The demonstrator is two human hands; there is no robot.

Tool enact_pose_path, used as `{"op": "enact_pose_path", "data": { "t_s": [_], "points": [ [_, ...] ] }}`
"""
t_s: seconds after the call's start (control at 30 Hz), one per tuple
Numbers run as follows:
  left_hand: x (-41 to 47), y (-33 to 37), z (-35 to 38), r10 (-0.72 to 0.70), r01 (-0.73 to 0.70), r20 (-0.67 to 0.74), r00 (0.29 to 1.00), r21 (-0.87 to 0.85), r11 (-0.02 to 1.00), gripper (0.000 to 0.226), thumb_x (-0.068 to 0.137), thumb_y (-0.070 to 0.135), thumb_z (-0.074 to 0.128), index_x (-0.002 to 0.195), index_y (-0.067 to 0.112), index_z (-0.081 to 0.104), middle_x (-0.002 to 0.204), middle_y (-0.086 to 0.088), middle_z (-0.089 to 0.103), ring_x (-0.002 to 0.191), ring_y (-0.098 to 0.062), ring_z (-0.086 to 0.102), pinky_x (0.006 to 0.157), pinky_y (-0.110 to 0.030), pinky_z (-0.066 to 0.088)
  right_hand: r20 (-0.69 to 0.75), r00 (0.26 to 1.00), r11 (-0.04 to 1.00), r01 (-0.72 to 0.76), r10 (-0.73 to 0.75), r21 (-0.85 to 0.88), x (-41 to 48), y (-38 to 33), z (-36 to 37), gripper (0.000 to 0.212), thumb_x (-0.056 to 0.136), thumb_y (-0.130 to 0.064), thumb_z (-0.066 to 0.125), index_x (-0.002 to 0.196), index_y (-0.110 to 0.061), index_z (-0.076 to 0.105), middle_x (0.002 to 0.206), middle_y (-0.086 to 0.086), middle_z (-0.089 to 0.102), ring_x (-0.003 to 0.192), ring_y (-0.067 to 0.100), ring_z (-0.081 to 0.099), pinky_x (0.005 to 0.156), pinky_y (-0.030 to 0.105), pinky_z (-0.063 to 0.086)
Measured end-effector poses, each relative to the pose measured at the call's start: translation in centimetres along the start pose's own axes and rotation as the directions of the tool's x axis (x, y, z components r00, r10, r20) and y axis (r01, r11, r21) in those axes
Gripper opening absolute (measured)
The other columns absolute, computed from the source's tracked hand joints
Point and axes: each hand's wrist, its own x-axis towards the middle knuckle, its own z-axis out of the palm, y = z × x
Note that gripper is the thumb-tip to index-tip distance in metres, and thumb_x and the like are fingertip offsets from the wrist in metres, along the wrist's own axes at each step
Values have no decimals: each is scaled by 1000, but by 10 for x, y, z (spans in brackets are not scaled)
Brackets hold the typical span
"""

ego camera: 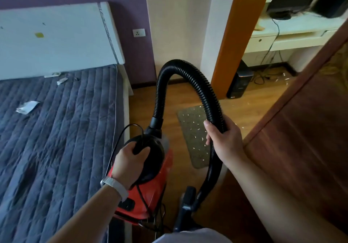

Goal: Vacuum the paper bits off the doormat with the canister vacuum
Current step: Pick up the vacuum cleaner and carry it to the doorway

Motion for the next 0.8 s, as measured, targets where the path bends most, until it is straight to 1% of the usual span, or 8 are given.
{"op": "enact_pose_path", "data": {
  "t_s": [0.07, 0.17, 0.27, 0.37, 0.47, 0.57, 0.7, 0.8],
  "points": [
    [33, 9, -1, -5, 5, -2, 1000, 33, 999, 23, 81, 40, 68, 98, 25, 68, 72, -1, 68, 71, -26, 66, 61, -35, 53, 26, 1000, 1000, 6, -6, 14, 37, 2, 12, 7, 90, -29, 68, 94, -27, 63, 58, -5, 61, 50, 19, 59, 51, 37, 53],
    [81, 23, -2, 10, -7, -41, 999, 53, 999, 20, 86, 32, 69, 102, 22, 68, 73, -1, 67, 73, -26, 66, 60, -32, 48, 50, 998, 999, 24, -26, 46, 92, 2, 25, 5, 93, -24, 67, 97, -25, 64, 56, -6, 60, 49, 18, 57, 49, 30, 50],
    [123, 35, -5, 21, -18, -64, 998, 51, 999, 20, 86, 34, 68, 102, 21, 68, 76, -1, 67, 73, -24, 65, 60, -32, 49, 68, 997, 999, 38, -40, 28, 142, -3, 41, 8, 91, -29, 65, 90, -22, 62, 57, -6, 61, 49, 17, 58, 50, 24, 49],
    [160, 45, -13, 28, -26, -69, 997, 25, 999, 17, 87, 33, 67, 101, 22, 67, 81, 2, 68, 77, -18, 65, 61, -32, 49, 76, 995, 998, 60, -62, 22, 176, -10, 63, 17, 87, -38, 65, 87, -21, 62, 58, -6, 62, 50, 17, 59, 50, 26, 51],
    [207, 49, -20, 25, -24, -73, 997, 9, 1000, 12, 88, 32, 67, 97, 24, 66, 80, 6, 67, 77, -14, 64, 58, -28, 45, 94, 994, 998, 57, -55, -25, 207, -10, 88, 27, 83, -47, 64, 90, -21, 61, 59, -8, 63, 50, 16, 60, 49, 28, 51],
    [263, 45, -20, 23, -23, -35, 999, -4, 1000, 9, 88, 33, 67, 94, 26, 65, 76, 5, 67, 73, -17, 64, 59, -30, 47, 67, 998, 998, 14, -9, -67, 248, -1, 117, 19, 89, -36, 67, 96, -20, 61, 61, -8, 63, 52, 15, 60, 52, 28, 52],
    [340, 40, -26, 28, -26, 65, 998, -18, 999, 9, 88, 34, 66, 91, 27, 64, 82, 6, 68, 78, -14, 64, 69, -38, 56, -19, 999, 992, -42, 40, -123, 297, -1, 161, 11, 93, -26, 67, 98, -18, 61, 65, -4, 62, 53, 13, 60, 51, 22, 51],
    [399, 47, -39, 71, -71, 120, 990, -4, 997, 13, 89, 34, 65, 92, 21, 66, 81, 3, 68, 75, -14, 65, 63, -39, 56, -74, 994, 984, -89, 79, -155, 332, -10, 194, 13, 93, -28, 67, 101, -20, 61, 67, -2, 63, 54, 13, 61, 51, 24, 50]
  ]
}}
